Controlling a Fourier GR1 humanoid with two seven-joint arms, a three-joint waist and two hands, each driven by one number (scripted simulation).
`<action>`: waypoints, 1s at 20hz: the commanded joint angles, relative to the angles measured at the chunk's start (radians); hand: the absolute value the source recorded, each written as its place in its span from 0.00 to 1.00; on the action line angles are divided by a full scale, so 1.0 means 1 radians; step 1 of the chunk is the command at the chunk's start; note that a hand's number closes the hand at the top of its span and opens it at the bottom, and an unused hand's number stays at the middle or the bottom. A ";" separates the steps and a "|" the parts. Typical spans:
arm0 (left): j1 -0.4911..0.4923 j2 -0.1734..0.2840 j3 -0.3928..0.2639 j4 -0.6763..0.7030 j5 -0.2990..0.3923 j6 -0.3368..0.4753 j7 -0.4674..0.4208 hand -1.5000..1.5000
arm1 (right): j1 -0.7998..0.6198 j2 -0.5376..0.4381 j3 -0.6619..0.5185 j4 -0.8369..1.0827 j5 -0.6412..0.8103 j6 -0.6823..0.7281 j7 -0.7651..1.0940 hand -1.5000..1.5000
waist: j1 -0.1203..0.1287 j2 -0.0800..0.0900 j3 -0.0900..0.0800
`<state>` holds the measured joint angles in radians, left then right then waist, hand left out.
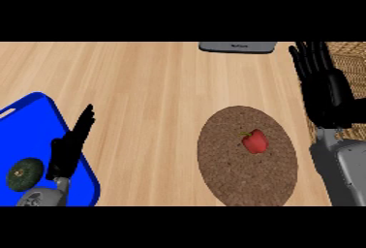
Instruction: Pick the bell pepper from the placemat and place it in the basket
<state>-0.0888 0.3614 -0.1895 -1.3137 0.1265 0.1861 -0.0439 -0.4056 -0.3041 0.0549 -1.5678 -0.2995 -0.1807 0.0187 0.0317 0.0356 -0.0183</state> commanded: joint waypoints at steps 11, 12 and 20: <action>-0.139 0.014 -0.044 -0.162 0.024 -0.132 -0.021 0.50 | 0.098 -0.094 0.445 -0.051 0.239 0.614 -0.527 0.00 | -0.017 -0.036 0.024; -0.149 0.029 -0.029 -0.167 0.017 -0.125 -0.011 0.50 | 0.124 -0.079 0.475 -0.039 0.344 0.545 -0.589 0.00 | -0.021 -0.036 0.023; -0.072 0.063 0.013 -0.208 0.044 -0.148 -0.016 0.50 | 0.223 -0.172 0.386 -0.190 0.690 0.146 -0.481 0.00 | -0.064 -0.053 0.017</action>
<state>-0.1869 0.4254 -0.1795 -1.4952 0.1719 0.0297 -0.0657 -0.2203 -0.4334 0.4773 -1.6598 0.2608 0.0957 -0.5211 -0.0104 -0.0082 0.0006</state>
